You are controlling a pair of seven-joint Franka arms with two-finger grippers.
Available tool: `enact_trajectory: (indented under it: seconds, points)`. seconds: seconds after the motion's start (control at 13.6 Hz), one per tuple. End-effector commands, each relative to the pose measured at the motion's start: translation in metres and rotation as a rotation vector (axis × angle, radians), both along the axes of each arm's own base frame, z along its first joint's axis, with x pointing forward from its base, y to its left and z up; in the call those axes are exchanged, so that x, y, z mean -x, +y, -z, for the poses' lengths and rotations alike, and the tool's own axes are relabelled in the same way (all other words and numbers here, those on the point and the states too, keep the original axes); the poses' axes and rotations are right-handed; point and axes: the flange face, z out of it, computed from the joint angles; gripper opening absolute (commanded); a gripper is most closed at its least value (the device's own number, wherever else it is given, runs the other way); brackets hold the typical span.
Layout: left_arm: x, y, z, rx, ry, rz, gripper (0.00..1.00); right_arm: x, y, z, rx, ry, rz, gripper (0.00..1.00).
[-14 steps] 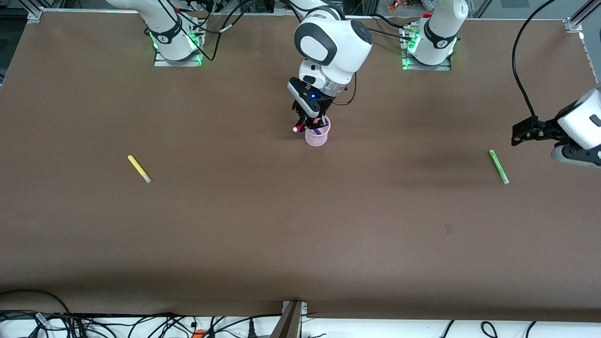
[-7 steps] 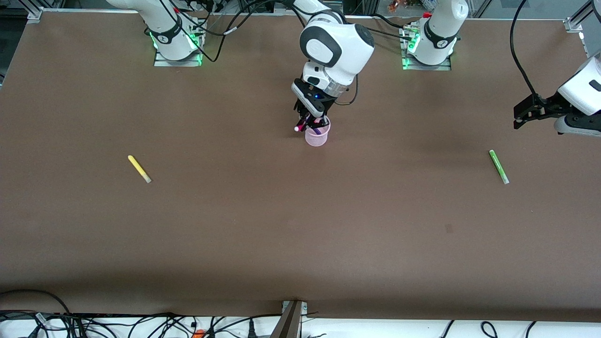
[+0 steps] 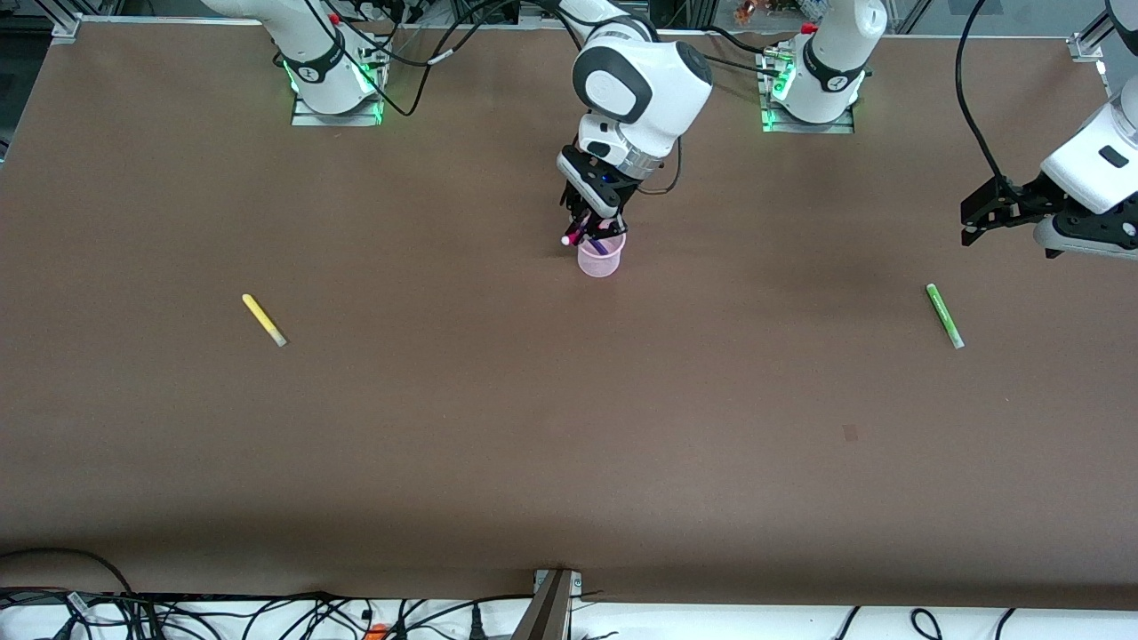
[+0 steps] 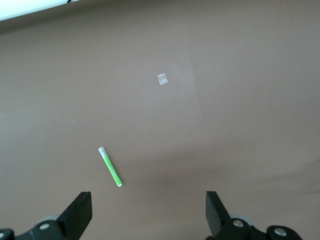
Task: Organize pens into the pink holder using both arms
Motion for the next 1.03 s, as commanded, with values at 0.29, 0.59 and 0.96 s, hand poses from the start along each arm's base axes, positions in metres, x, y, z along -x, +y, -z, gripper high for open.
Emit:
enact_trajectory:
  seconds: [0.29, 0.59, 0.96]
  points:
    - [0.003, 0.004, -0.007, 0.025, 0.011, -0.02, 1.0, -0.036, -0.018, -0.081, -0.047, -0.014, -0.047, 0.74]
    - [0.003, 0.005, -0.006, 0.027, 0.012, -0.022, 1.0, -0.095, -0.098, -0.181, -0.114, 0.185, -0.15, 0.99]
    - [0.004, 0.005, -0.006, 0.027, 0.015, -0.007, 1.0, -0.165, -0.268, -0.28, -0.197, 0.506, -0.442, 1.0]
